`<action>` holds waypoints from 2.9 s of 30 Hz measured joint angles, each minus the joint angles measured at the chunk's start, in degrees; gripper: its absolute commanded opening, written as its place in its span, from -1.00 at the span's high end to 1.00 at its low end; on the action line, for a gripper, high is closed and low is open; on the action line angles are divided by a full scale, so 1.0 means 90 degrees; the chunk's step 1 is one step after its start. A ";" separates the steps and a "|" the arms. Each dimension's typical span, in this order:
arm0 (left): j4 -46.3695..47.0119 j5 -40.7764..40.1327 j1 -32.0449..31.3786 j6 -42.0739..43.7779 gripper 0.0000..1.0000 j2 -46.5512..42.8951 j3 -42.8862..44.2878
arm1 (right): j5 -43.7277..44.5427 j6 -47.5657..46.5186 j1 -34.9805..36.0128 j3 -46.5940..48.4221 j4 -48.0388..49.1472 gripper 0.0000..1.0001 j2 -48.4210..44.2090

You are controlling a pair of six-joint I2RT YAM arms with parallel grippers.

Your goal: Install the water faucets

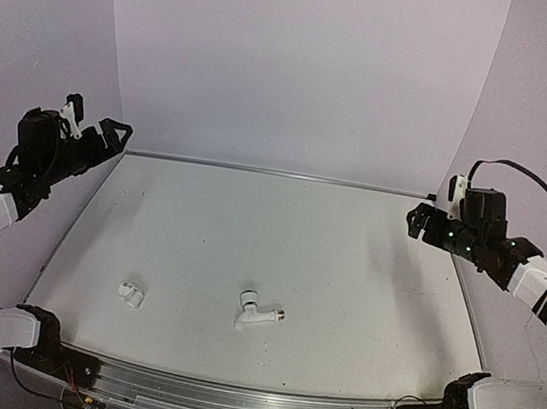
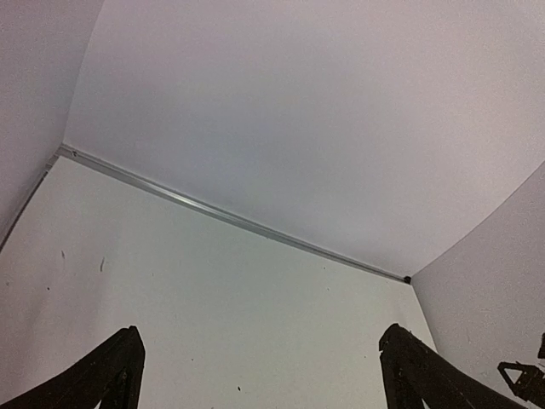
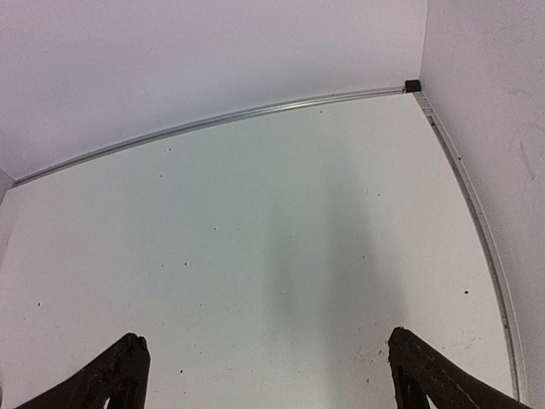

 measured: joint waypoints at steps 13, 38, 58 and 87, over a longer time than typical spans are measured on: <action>-0.0088 0.1157 -0.0298 -0.0506 -0.86 0.1013 -0.0693 | 0.0221 0.0361 0.1426 0.1027 -0.0773 -0.96 0.2975; -0.0183 0.0565 -0.4357 -0.0651 -0.46 0.5081 0.1197 | 0.0017 0.1062 0.1936 0.1010 -0.0887 -0.96 0.3395; -0.1676 -0.1141 -0.5630 -0.0801 -0.40 0.6741 0.2815 | -0.0224 0.1041 0.1936 0.0449 -0.0536 -0.96 0.2744; -0.1950 -0.2573 -0.5965 -0.0975 0.94 0.6190 0.2363 | -0.2198 0.1122 0.1972 -0.0128 0.0636 -0.96 0.2509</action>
